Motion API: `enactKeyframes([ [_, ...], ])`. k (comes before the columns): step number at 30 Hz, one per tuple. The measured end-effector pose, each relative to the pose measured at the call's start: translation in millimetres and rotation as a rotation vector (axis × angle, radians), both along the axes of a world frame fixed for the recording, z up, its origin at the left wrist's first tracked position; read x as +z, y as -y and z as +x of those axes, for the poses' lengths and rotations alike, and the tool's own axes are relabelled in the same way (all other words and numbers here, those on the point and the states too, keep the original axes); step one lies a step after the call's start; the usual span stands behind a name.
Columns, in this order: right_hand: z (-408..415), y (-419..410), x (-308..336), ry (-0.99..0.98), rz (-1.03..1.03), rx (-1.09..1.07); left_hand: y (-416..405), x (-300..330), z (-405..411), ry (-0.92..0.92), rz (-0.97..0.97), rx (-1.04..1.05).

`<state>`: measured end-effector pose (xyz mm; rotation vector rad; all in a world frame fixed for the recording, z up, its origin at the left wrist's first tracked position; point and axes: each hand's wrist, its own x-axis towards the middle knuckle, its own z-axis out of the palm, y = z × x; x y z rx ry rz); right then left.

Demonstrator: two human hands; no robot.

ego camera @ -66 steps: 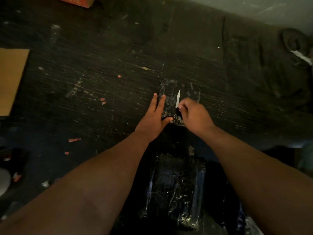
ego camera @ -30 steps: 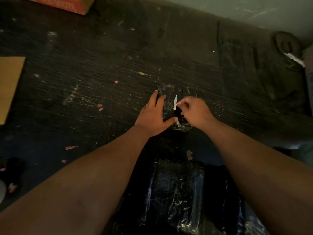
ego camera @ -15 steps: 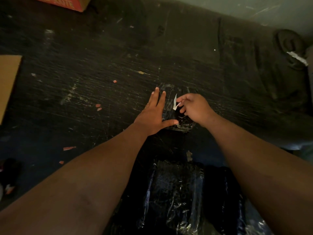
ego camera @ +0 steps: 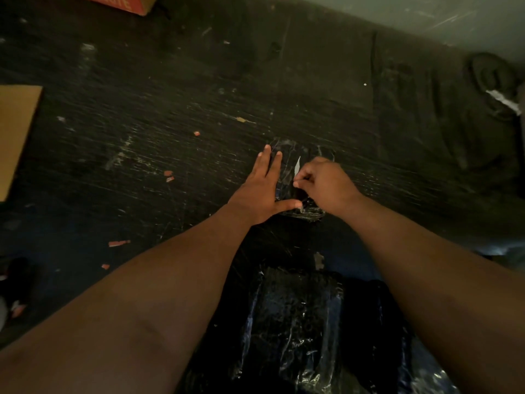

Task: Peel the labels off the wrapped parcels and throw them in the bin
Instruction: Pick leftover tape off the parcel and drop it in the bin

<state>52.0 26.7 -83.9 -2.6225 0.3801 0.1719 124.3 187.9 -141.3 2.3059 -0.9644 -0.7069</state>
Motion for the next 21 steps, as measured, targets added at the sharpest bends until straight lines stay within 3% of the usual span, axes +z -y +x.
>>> enactKeyframes([
  [11,14,7,0,-0.041,0.151,-0.189,0,1,-1,0.005,-0.014,0.006],
  [21,30,19,6,0.007,0.124,-0.279,-1,1,-2,0.001,-0.023,0.009],
])
